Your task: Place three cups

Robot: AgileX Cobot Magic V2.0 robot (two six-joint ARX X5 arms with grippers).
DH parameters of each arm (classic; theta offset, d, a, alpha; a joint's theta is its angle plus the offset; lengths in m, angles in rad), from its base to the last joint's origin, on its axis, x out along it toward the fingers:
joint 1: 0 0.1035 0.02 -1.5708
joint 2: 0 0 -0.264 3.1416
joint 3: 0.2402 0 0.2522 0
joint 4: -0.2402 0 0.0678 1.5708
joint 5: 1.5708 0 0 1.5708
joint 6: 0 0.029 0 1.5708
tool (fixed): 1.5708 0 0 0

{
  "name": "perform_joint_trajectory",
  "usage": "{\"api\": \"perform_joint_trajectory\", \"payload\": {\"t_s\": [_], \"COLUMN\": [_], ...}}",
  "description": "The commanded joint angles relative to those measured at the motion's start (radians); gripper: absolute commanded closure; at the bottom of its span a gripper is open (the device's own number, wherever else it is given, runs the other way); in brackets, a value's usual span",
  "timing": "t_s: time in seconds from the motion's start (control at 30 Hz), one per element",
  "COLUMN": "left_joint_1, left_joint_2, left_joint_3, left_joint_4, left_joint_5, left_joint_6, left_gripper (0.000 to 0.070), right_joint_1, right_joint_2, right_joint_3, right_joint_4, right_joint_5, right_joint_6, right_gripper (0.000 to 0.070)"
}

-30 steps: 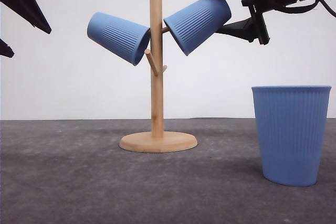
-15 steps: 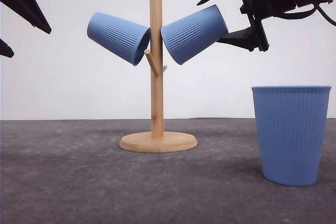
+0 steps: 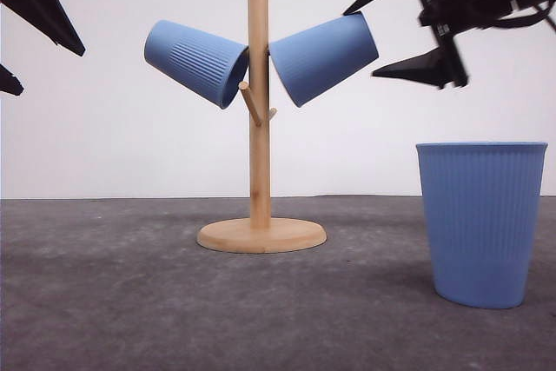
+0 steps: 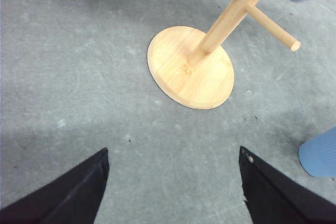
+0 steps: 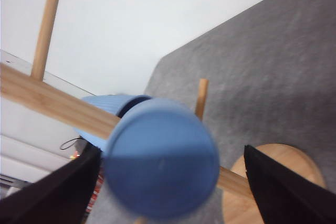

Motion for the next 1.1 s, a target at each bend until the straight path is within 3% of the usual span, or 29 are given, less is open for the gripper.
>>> {"api": "perform_joint_trajectory", "payload": {"t_s": [0.0,0.33,0.7,0.87,1.07], "left_joint_1": [-0.003,-0.003,-0.003,-0.003,-0.003], "left_joint_2": [0.005,0.005,0.005,0.005,0.005], "left_joint_3": [0.011,0.011,0.011,0.011,0.011], "left_joint_4": [0.01,0.01,0.01,0.01,0.01], "left_joint_5": [-0.001,-0.001,-0.001,-0.001,-0.002], "left_joint_6": [0.004,0.004,0.004,0.004,0.004], "left_gripper": [0.0237,0.0237,0.0237,0.0237,0.0237], "right_joint_1": [-0.007,-0.029,-0.026,0.0,0.055], "right_joint_2": [-0.026,-0.221,-0.27,-0.269,-0.235], "right_joint_3": [0.013,0.013,0.013,0.013,0.01], "right_joint_4": [-0.041,-0.464,-1.049,-1.158,-1.172], "right_joint_5": [-0.002,0.011,0.243,0.331,0.376], "right_joint_6": [-0.097,-0.387,-0.661,-0.715,-0.725], "right_gripper": [0.0147,0.015,0.0173,0.0183,0.0242]}}
